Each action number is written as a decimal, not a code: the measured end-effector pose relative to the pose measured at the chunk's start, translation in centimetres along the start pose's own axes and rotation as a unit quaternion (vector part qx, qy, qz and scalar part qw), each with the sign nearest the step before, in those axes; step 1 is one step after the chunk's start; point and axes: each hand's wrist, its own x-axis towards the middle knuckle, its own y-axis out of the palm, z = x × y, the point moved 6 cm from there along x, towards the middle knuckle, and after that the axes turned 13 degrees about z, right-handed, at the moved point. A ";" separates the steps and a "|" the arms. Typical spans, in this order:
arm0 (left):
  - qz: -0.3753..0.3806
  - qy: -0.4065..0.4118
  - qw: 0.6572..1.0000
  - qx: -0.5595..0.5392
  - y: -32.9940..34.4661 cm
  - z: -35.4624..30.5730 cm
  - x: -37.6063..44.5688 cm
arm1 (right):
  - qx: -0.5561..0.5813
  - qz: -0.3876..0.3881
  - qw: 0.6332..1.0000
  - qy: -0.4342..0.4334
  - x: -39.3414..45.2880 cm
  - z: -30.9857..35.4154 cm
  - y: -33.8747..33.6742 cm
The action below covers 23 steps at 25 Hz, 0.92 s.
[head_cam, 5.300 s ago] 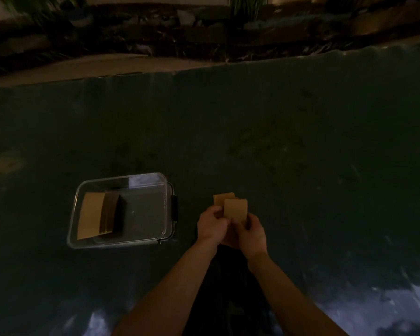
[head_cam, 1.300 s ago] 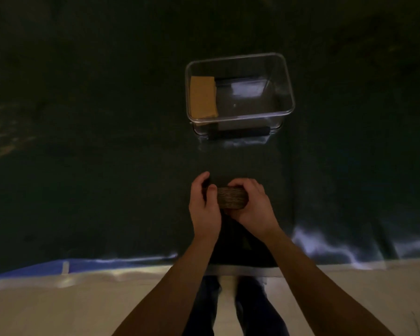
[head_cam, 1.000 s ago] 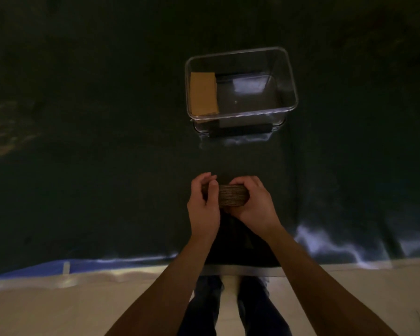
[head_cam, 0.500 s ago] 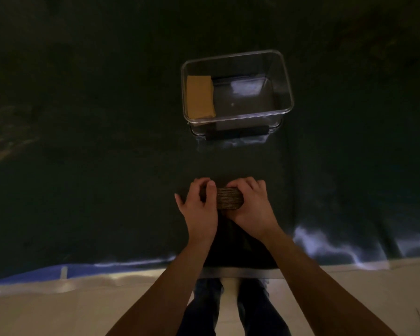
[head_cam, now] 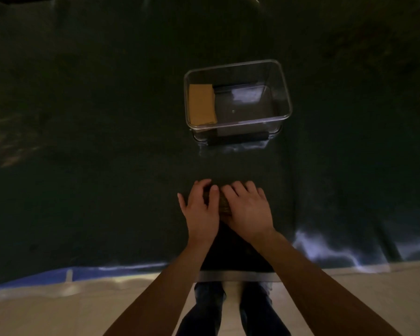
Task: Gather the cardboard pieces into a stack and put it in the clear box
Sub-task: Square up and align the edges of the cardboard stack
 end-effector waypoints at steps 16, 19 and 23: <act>0.087 -0.032 0.977 -0.190 0.7 0.8 -3.0 | 0.024 -0.005 1.000 -0.001 0.0 -0.3 0.2; 0.055 -0.028 0.983 -0.175 0.7 0.5 -2.5 | 0.043 -0.021 0.999 0.007 0.1 -0.4 -0.1; -0.028 -0.058 0.979 -0.191 1.6 -0.6 -2.6 | 0.176 -0.048 0.983 0.016 -1.0 -1.7 -0.1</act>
